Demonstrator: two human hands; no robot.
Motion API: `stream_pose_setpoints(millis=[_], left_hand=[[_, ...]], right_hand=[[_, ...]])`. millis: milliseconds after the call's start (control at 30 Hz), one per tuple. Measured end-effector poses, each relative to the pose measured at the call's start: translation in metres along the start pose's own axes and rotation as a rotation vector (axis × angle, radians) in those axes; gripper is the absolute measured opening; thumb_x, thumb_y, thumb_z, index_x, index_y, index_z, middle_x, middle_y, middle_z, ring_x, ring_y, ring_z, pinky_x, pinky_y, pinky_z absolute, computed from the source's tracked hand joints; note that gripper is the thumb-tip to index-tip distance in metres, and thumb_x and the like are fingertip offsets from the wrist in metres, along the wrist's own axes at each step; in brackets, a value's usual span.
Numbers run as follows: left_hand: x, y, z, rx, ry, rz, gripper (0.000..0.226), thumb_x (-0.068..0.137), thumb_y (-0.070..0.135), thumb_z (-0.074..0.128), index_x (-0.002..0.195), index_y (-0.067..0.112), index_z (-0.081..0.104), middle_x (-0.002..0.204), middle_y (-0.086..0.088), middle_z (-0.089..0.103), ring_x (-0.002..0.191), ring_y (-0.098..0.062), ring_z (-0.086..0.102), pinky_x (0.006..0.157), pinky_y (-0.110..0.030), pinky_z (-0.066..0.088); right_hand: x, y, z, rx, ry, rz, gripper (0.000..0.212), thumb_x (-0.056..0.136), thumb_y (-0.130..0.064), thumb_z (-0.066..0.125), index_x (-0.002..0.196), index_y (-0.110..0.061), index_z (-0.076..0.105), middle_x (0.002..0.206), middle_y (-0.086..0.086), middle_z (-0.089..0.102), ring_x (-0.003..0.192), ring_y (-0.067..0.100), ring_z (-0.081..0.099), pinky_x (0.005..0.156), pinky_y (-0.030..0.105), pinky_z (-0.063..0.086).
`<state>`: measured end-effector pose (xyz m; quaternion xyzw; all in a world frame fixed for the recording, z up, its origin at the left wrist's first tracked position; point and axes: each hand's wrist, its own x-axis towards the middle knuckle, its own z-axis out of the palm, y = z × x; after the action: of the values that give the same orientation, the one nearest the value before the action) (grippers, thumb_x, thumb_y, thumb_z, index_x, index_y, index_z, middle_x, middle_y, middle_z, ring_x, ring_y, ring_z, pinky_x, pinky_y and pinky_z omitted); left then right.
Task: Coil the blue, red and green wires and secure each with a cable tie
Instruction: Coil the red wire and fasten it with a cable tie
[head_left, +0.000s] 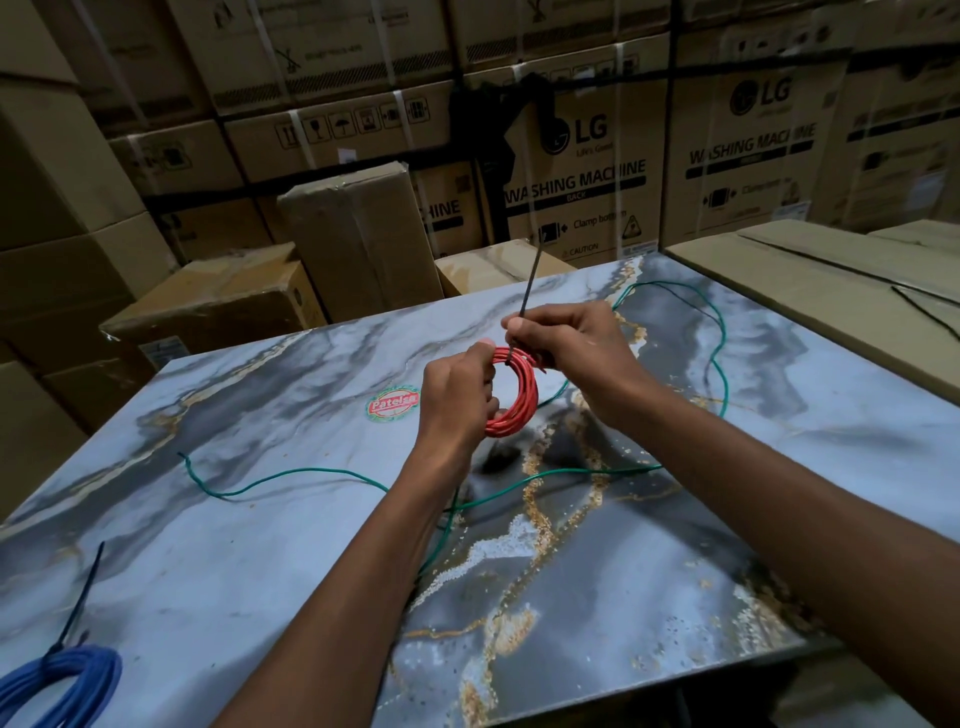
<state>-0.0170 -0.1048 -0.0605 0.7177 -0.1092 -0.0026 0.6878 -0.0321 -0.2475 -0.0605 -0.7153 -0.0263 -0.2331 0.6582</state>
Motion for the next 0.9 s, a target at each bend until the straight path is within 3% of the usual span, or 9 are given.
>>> stream_pose_setpoints(millis=[100,200,333,567,733,833,900], left_hand=[[-0.003,0.000,0.001,0.043,-0.001,0.017,0.046,0.100,0.027,0.051,0.055,0.017,0.041,0.048,0.009,0.034,0.053,-0.013,0.029,0.049,-0.025,0.031],[-0.003,-0.001,-0.001,0.132,0.055,0.041,0.049,0.098,0.042,0.057,0.062,0.011,0.047,0.059,-0.004,0.037,0.057,-0.017,0.036,0.049,-0.024,0.041],[0.000,-0.005,-0.001,0.146,0.108,0.030,0.051,0.093,0.041,0.062,0.054,0.015,0.043,0.051,0.000,0.033,0.053,-0.018,0.031,0.050,-0.026,0.035],[0.005,-0.014,-0.005,0.135,0.202,-0.003,0.055,0.084,0.048,0.068,0.046,0.022,0.038,0.047,0.002,0.031,0.056,-0.021,0.031,0.059,-0.037,0.029],[0.005,-0.010,-0.008,0.061,0.201,-0.024,0.050,0.091,0.044,0.065,0.053,0.019,0.043,0.048,0.003,0.036,0.051,-0.017,0.033,0.055,-0.030,0.031],[0.006,-0.011,-0.008,0.094,0.196,0.021,0.047,0.092,0.040,0.065,0.056,0.015,0.047,0.050,0.002,0.035,0.054,-0.019,0.034,0.057,-0.034,0.032],[0.005,-0.011,-0.006,0.103,0.189,0.021,0.047,0.092,0.039,0.065,0.055,0.015,0.048,0.050,0.002,0.034,0.054,-0.018,0.033,0.053,-0.028,0.034]], right_hand=[[-0.002,0.001,0.001,0.015,0.014,0.043,0.012,0.093,-0.010,0.072,0.100,-0.002,0.079,0.083,0.013,0.077,0.073,0.016,0.071,0.070,0.024,0.059],[-0.003,0.000,0.000,-0.014,0.030,0.065,0.010,0.091,-0.013,0.075,0.096,-0.007,0.081,0.083,0.010,0.078,0.077,0.020,0.073,0.073,0.030,0.060],[-0.004,-0.009,-0.001,0.080,0.040,0.138,0.007,0.088,-0.007,0.075,0.090,-0.002,0.080,0.083,0.014,0.076,0.066,0.010,0.063,0.062,0.023,0.052],[-0.012,-0.012,0.013,0.237,-0.080,0.275,0.009,0.088,0.000,0.072,0.093,0.005,0.076,0.071,0.007,0.073,0.059,0.009,0.062,0.060,0.019,0.053],[-0.013,-0.016,0.012,0.200,-0.186,0.196,0.013,0.089,-0.005,0.073,0.098,0.002,0.078,0.088,0.017,0.075,0.076,0.015,0.068,0.070,0.020,0.055],[-0.009,-0.015,0.007,0.102,-0.116,0.107,0.014,0.091,-0.011,0.075,0.102,-0.005,0.079,0.089,0.010,0.078,0.076,0.010,0.068,0.069,0.019,0.054],[-0.006,-0.013,0.003,0.063,-0.038,0.105,0.013,0.091,-0.012,0.074,0.102,-0.006,0.079,0.088,0.009,0.078,0.076,0.011,0.069,0.066,0.019,0.054]])
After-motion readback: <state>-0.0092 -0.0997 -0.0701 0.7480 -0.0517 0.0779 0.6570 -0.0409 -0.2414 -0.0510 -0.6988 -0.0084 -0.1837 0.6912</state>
